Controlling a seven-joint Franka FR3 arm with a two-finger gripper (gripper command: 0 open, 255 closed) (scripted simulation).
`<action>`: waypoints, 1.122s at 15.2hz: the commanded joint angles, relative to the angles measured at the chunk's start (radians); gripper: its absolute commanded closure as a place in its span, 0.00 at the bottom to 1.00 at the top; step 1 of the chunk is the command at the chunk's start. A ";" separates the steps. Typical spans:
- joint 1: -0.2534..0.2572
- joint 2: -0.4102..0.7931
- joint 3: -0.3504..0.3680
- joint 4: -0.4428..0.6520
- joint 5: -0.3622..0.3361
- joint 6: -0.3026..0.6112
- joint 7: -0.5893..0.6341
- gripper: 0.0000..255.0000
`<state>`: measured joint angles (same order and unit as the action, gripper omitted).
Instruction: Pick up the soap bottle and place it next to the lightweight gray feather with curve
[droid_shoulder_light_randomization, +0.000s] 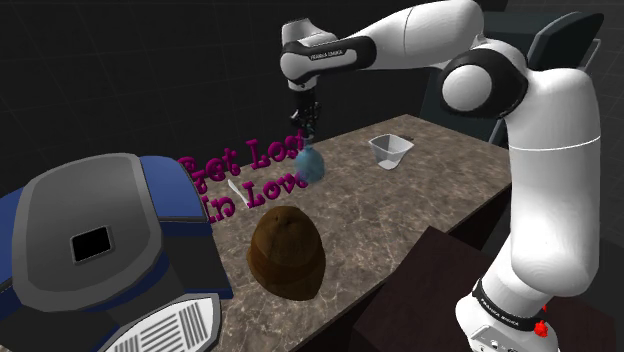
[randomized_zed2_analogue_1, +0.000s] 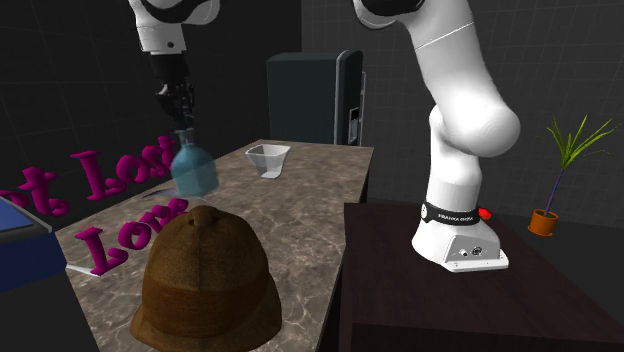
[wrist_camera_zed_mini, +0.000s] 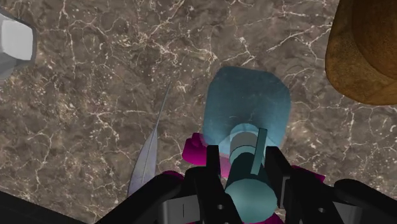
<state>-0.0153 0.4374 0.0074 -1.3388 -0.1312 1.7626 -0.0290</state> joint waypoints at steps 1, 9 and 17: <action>0.008 0.090 0.002 0.116 -0.001 -0.027 0.007 1.00; 0.022 0.267 0.003 0.299 -0.002 -0.034 0.020 1.00; 0.020 0.270 0.002 0.198 -0.005 0.070 0.032 1.00</action>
<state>0.0054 0.7137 0.0098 -1.1177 -0.1357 1.8137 0.0007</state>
